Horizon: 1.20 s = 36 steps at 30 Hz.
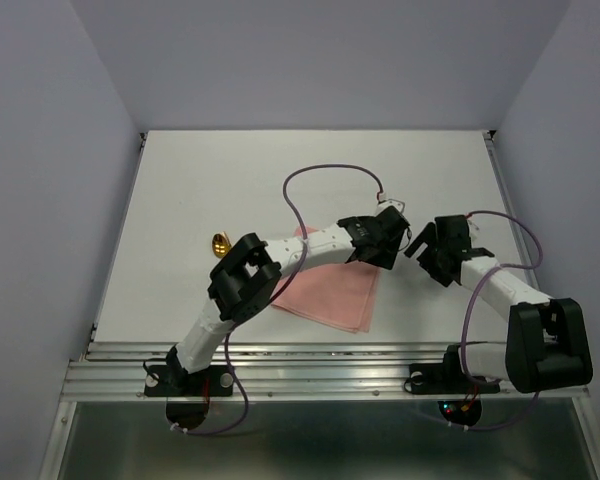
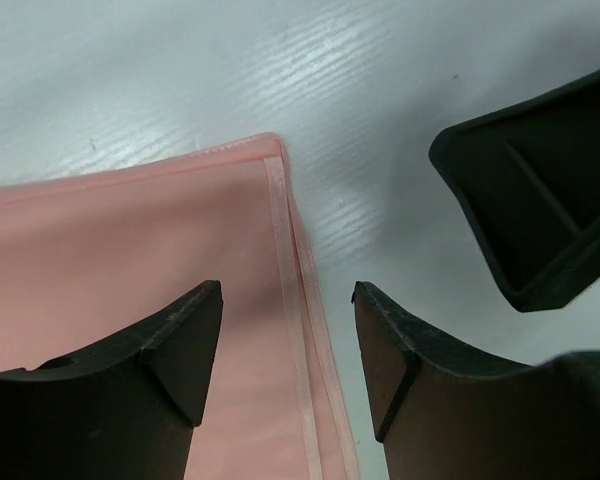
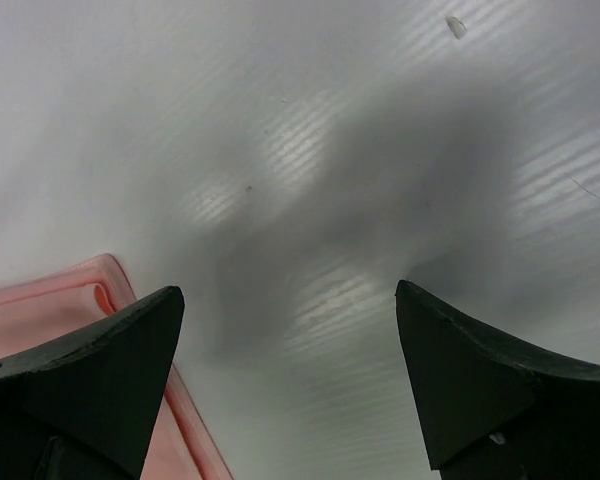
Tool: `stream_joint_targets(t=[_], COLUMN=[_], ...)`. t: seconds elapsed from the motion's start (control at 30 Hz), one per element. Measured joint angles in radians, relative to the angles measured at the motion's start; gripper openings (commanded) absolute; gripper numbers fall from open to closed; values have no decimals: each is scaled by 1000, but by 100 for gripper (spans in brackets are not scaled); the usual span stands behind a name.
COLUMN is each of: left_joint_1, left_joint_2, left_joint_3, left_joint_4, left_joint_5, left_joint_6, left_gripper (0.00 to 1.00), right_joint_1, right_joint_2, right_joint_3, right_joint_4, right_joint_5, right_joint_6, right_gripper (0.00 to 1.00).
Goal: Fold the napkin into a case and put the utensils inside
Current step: Pick up the lower triangle-folded napkin from the center of the board.
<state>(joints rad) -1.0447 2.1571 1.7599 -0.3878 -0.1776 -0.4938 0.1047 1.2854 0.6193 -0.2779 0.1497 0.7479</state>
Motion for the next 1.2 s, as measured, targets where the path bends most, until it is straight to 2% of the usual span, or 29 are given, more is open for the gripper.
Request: stream_joint_targets(t=[0.27,0.53,0.9,1.0,1.13,1.2], left_joint_1=[-2,-2,-3,-3,-4,-3], left_joint_2=[109,184,241,243,248,248], left_joint_3=[134,231,244,246,251,251], left_joint_4=[-74,-104,-110,-109,-105,-103], left_joint_5=[-28,-122,-182,-183,-182,-177], left_joint_6=[22,37,40,39,36,43], left_gripper=[67,67,63,57,33,28], right_joint_1=[-51,-60,-64,-64,-64,-64], right_joint_2=[-103,-107,-150,-176,-195,-195], right_joint_3=[-35,-64,-111,-113,-113,-113], right_joint_4=[-12,-10,-7,-8,-7,-8], right_joint_5=[2,19,26,27,30,30], right_joint_6=[51,51,38,38,38,38], right_gripper=[95,97,98,98,98,98])
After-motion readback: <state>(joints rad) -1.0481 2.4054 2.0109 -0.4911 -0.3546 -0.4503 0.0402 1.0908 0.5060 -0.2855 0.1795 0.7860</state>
